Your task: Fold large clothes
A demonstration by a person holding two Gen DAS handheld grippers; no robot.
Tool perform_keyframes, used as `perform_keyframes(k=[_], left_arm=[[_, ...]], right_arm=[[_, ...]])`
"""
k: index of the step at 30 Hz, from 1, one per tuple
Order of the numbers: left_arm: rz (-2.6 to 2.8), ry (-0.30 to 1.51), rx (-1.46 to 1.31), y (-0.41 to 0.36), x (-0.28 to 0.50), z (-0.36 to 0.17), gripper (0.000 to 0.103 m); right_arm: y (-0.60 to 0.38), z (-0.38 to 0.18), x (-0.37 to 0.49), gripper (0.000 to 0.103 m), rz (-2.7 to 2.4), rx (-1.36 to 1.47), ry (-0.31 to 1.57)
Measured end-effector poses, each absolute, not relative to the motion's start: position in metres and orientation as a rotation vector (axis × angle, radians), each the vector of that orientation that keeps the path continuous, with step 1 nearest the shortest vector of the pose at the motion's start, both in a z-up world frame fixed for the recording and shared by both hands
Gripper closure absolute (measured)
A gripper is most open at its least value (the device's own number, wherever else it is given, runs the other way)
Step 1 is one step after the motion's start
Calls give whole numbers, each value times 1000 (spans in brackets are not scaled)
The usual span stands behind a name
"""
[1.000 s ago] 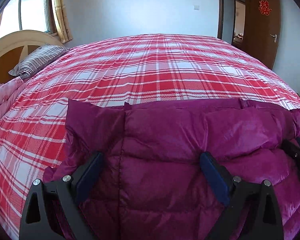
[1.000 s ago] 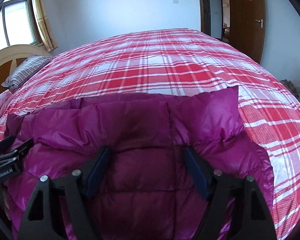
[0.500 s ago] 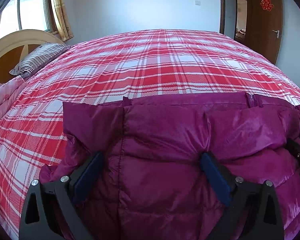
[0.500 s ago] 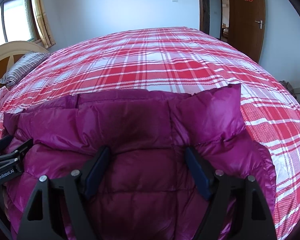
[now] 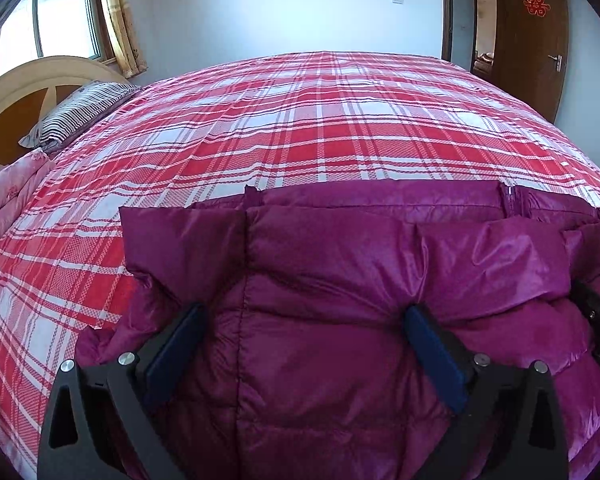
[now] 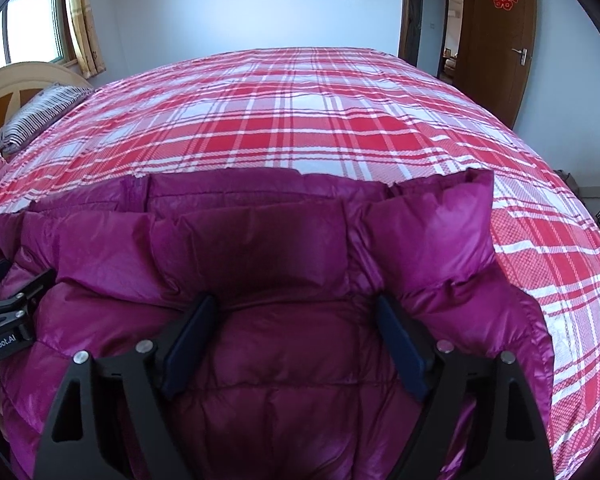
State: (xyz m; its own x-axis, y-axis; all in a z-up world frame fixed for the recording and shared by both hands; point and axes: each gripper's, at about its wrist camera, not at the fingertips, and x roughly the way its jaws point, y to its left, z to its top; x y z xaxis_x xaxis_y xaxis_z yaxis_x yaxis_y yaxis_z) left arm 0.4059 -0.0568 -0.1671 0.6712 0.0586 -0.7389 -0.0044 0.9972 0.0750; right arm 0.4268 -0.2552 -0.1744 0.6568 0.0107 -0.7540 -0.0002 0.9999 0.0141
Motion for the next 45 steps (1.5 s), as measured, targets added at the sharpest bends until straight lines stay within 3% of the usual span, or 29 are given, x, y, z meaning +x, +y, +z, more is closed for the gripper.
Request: perform_keyframes(k=[16,24,31,36,39,42,45], left_arm=[[53,847,96,-61,410,-173,1],[50,841,87,-60,410,-172,1],[43,821,29,-47,391,-155,1],[66,683,26,-25,349,-129,1],[111,726,79,-19,353,-148,1],[116,759,31,-12,360,-160,1],[134,754,88,-22,360,-162,1]], right_arm=[[-249,-177,432,16,-21,-32,877],[-234,-138,384,22,82,126,722],[-218,-172,389,20,132,102,768],[-217,-178,394,18,110,84,785],[-214,-178,396,18,108,71,796],[-222,-164,393,18,180,112,787],[-255,-136,387,18,167,228,666]])
